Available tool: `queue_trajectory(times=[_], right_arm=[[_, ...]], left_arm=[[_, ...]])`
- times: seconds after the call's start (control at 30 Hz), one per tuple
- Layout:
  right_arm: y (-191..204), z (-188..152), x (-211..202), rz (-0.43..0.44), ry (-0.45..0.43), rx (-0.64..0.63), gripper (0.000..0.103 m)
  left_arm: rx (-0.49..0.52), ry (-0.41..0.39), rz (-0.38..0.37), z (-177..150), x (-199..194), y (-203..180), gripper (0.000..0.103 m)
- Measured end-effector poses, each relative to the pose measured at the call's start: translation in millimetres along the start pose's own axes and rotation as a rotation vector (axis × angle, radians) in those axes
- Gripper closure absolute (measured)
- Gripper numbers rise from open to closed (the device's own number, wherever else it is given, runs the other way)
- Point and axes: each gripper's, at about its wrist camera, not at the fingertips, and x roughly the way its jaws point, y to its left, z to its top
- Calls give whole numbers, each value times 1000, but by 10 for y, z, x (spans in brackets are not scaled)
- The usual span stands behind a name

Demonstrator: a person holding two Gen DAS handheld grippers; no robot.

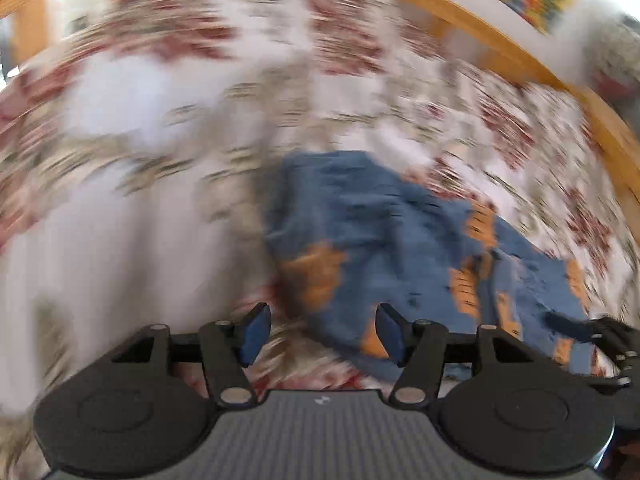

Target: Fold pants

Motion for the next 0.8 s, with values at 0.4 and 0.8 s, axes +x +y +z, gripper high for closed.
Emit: queue_trajectory(times=[0.4,0.8], right_arm=[[-377,1013,679,435,163,486,21],[28,1418,1866,430,347,530,49]], left_arm=[[-119,-141,-71,154,126,43,22],[-226,-94,-138,193,384,417,79]])
